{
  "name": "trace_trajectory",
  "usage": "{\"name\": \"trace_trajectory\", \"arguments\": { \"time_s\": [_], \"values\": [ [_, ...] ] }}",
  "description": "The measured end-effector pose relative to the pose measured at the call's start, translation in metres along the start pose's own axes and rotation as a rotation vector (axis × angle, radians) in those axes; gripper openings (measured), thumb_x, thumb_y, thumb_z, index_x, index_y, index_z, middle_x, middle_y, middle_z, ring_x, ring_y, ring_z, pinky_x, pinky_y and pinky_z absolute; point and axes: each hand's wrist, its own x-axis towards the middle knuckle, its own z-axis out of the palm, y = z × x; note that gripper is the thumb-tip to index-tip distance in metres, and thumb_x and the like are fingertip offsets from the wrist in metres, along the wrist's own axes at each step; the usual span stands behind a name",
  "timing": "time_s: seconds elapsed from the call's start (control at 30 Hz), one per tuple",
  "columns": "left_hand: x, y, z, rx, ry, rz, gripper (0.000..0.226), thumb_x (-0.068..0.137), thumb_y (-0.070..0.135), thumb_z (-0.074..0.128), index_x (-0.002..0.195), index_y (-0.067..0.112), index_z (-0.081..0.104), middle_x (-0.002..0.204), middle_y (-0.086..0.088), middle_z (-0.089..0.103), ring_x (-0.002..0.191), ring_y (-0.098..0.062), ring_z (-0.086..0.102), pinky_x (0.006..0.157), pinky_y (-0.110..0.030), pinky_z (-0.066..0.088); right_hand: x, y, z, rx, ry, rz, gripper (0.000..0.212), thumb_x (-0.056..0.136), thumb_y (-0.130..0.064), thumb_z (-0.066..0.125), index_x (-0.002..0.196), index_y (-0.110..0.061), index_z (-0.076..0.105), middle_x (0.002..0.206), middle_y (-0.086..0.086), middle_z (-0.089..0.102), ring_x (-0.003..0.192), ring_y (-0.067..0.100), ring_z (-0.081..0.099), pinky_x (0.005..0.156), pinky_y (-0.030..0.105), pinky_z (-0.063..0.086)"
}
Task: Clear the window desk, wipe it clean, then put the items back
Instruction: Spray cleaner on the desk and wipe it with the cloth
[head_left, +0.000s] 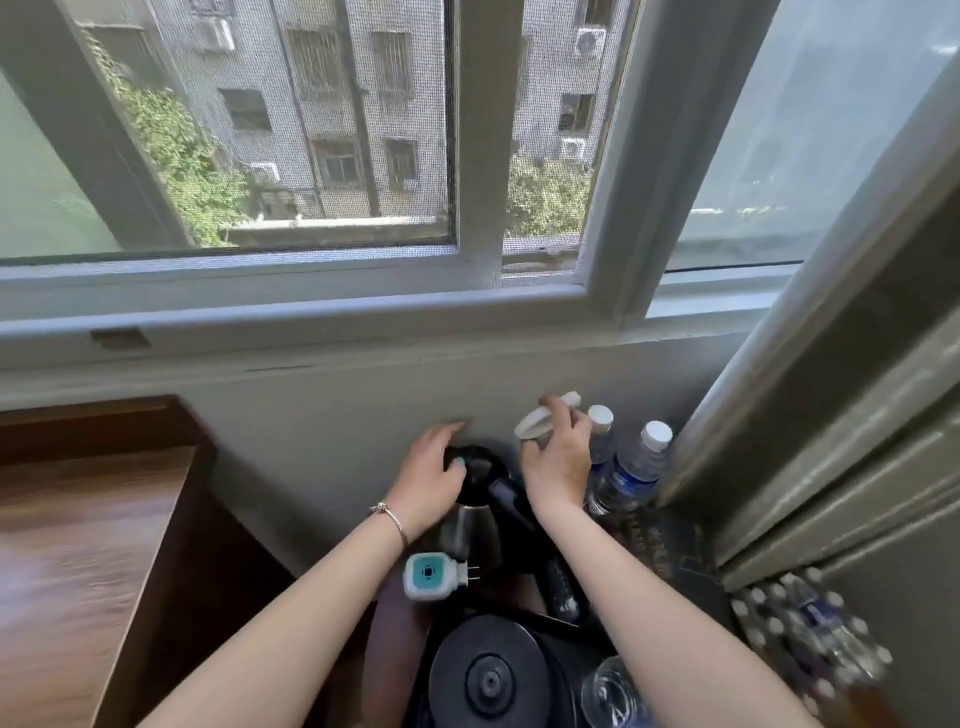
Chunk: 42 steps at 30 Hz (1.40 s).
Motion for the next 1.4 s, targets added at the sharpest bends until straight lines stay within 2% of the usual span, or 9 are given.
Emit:
{"name": "trace_trajectory", "arguments": {
  "time_s": [0.13, 0.4, 0.67, 0.77, 0.93, 1.1, 1.2, 1.3, 1.4],
  "values": [
    [-0.004, 0.002, -0.004, -0.032, 0.037, -0.031, 0.05, 0.089, -0.001, 0.051, 0.137, 0.011, 0.047, 0.139, -0.008, 0.049, 0.132, -0.022, 0.04, 0.106, -0.018, 0.023, -0.003, 0.003, -0.009, 0.034, 0.02, -0.014, 0.047, 0.079, 0.008, 0.063, 0.12, -0.015, 0.066, 0.125, 0.015, 0.051, 0.111, 0.03, 0.056, 0.085, 0.012, 0.032],
    [-0.017, 0.012, -0.028, -0.021, 0.013, 0.014, 0.046, 0.09, 0.002, 0.053, 0.136, 0.008, 0.048, 0.14, -0.009, 0.049, 0.132, -0.021, 0.042, 0.107, -0.02, 0.025, -0.01, -0.041, -0.046, 0.151, 0.069, -0.134, 0.048, 0.077, 0.015, 0.059, 0.113, -0.017, 0.067, 0.118, 0.012, 0.052, 0.095, 0.013, 0.046, 0.075, -0.007, 0.028],
    [-0.047, 0.021, -0.079, -0.087, 0.08, 0.107, 0.062, 0.083, 0.015, 0.073, 0.139, 0.012, 0.047, 0.138, -0.004, 0.049, 0.128, -0.014, 0.045, 0.102, -0.015, 0.027, -0.021, -0.133, -0.101, 0.217, 0.058, -0.332, 0.05, 0.075, 0.013, 0.059, 0.11, -0.022, 0.066, 0.106, 0.003, 0.051, 0.093, 0.017, 0.053, 0.083, 0.012, 0.04],
    [-0.068, 0.026, -0.106, -0.134, 0.067, 0.205, 0.08, 0.078, 0.022, 0.079, 0.145, 0.022, 0.035, 0.142, 0.005, 0.042, 0.133, -0.009, 0.039, 0.108, -0.017, 0.025, -0.041, -0.174, -0.114, 0.251, 0.017, -0.434, 0.05, 0.075, 0.012, 0.063, 0.112, -0.021, 0.065, 0.106, 0.003, 0.052, 0.099, 0.021, 0.055, 0.09, 0.031, 0.05],
    [-0.121, 0.024, -0.157, -0.197, 0.005, 0.34, 0.105, 0.073, 0.037, 0.081, 0.148, 0.049, 0.009, 0.155, 0.023, 0.016, 0.141, 0.004, 0.018, 0.112, -0.021, 0.016, -0.1, -0.239, -0.113, 0.297, -0.109, -0.639, 0.05, 0.075, 0.015, 0.064, 0.113, -0.017, 0.063, 0.109, 0.002, 0.06, 0.103, 0.021, 0.056, 0.088, 0.044, 0.055],
    [-0.184, 0.012, -0.22, -0.274, 0.045, 0.336, 0.106, 0.069, 0.044, 0.081, 0.144, 0.058, 0.008, 0.15, 0.022, 0.033, 0.138, 0.001, 0.029, 0.11, -0.026, 0.029, -0.176, -0.296, -0.096, 0.455, -0.313, -0.718, 0.05, 0.077, 0.009, 0.073, 0.118, -0.015, 0.058, 0.114, -0.001, 0.063, 0.109, 0.022, 0.062, 0.09, 0.04, 0.057],
    [-0.228, -0.005, -0.256, -0.265, 0.116, 0.352, 0.095, 0.072, 0.03, 0.082, 0.144, 0.044, 0.021, 0.124, 0.027, 0.051, 0.118, 0.004, 0.049, 0.091, -0.016, 0.047, -0.222, -0.326, -0.079, 0.522, -0.439, -0.716, 0.056, 0.077, 0.005, 0.077, 0.119, -0.025, 0.054, 0.109, -0.003, 0.062, 0.108, 0.017, 0.063, 0.09, 0.035, 0.057],
    [-0.275, -0.033, -0.286, -0.254, 0.232, 0.334, 0.085, 0.071, 0.03, 0.084, 0.139, 0.026, 0.032, 0.123, 0.008, 0.052, 0.115, -0.01, 0.053, 0.095, -0.033, 0.052, -0.268, -0.355, -0.058, 0.623, -0.522, -0.717, 0.061, 0.076, 0.006, 0.079, 0.113, -0.036, 0.053, 0.106, 0.0, 0.065, 0.102, 0.014, 0.067, 0.085, 0.033, 0.059],
    [-0.32, -0.065, -0.314, -0.239, 0.363, 0.299, 0.075, 0.073, 0.028, 0.083, 0.133, 0.025, 0.039, 0.118, 0.002, 0.054, 0.109, -0.011, 0.056, 0.089, -0.028, 0.054, -0.312, -0.381, -0.032, 0.695, -0.596, -0.745, 0.068, 0.075, 0.007, 0.079, 0.111, -0.044, 0.052, 0.103, -0.009, 0.066, 0.099, 0.004, 0.067, 0.081, 0.022, 0.057]
  ]
}}
